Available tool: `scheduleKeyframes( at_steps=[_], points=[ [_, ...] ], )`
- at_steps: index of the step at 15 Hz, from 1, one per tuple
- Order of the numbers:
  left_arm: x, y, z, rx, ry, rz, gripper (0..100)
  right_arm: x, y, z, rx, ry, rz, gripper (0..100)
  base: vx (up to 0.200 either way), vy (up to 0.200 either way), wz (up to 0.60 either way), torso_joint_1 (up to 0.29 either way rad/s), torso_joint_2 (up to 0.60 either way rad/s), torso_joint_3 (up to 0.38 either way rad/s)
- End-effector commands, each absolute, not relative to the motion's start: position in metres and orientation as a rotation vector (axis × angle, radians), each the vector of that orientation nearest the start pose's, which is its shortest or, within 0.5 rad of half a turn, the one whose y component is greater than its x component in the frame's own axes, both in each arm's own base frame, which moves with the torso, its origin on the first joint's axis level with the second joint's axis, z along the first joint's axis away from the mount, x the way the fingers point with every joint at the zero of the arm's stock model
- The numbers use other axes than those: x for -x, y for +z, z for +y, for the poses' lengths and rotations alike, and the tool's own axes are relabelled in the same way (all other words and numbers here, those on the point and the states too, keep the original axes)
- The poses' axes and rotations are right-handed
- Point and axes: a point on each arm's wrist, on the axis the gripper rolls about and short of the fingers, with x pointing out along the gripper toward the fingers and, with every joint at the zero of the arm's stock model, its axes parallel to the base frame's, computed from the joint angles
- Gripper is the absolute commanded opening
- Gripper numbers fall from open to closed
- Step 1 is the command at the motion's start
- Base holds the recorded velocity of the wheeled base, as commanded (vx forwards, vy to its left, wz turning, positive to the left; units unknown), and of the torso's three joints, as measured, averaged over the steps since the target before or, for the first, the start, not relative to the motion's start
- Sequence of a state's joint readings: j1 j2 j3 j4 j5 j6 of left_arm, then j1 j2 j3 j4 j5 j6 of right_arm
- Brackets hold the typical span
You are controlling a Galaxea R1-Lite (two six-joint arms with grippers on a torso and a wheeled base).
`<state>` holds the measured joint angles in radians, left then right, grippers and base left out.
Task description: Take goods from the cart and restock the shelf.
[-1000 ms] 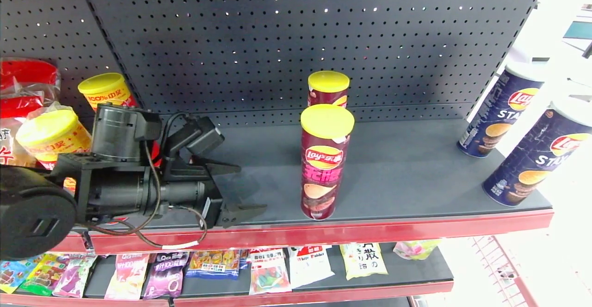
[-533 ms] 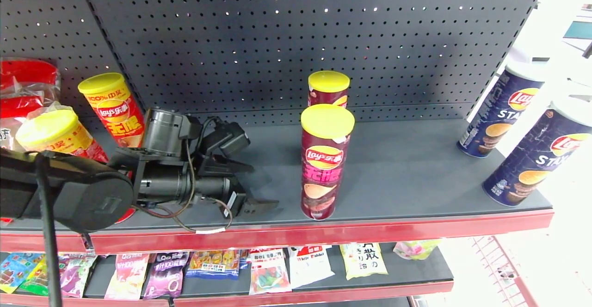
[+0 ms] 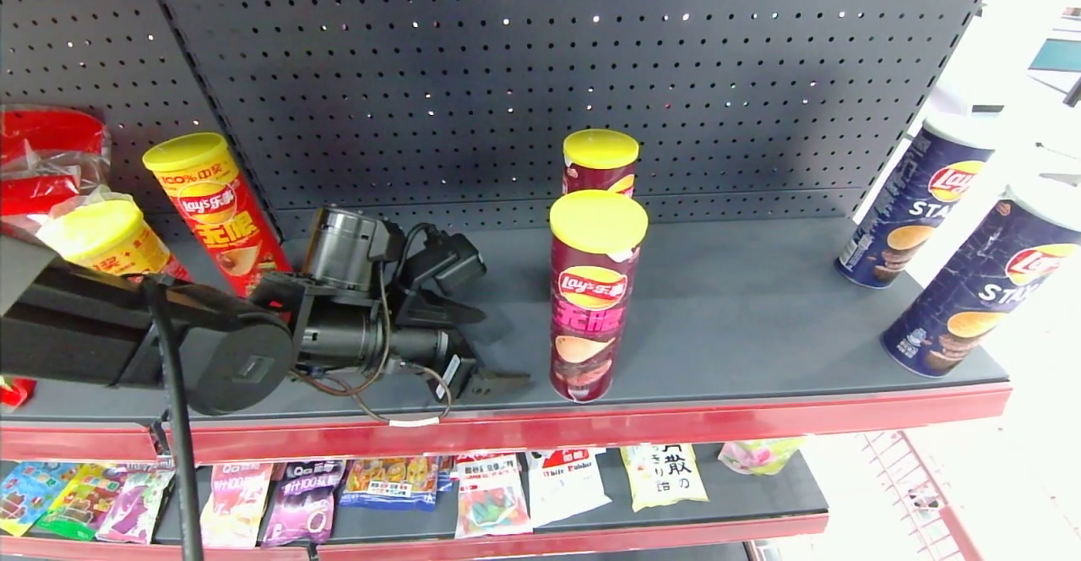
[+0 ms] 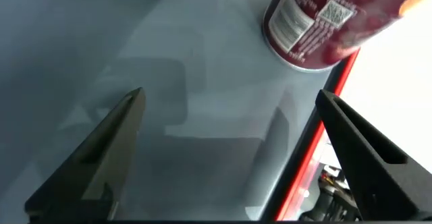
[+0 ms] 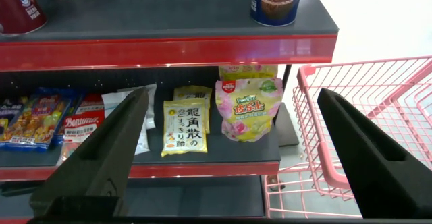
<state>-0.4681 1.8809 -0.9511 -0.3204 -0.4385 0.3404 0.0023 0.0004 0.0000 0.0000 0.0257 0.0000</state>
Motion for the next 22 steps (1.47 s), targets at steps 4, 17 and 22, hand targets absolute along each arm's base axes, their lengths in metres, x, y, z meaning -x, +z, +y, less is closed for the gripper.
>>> scheduleKeyframes(
  at_steps=[4, 17, 22],
  points=[
    [-0.299, 0.128, -0.170, -0.322, -1.000, 0.484, 100, 0.023, 0.075, 0.001, 0.000, 0.029, 0.000, 100, 0.000, 0.000, 0.00, 0.000, 0.00, 0.000],
    [-0.315, 0.126, -0.180, -0.342, -0.950, 0.476, 100, 0.023, 0.075, 0.001, 0.002, 0.029, 0.000, 100, 0.000, 0.000, 0.00, 0.000, 0.00, 0.000],
    [-0.313, 0.125, -0.182, -0.344, -0.957, 0.475, 100, 0.023, 0.075, 0.001, 0.002, 0.029, 0.000, 100, 0.000, 0.000, 0.00, 0.000, 0.00, 0.000]
  ],
)
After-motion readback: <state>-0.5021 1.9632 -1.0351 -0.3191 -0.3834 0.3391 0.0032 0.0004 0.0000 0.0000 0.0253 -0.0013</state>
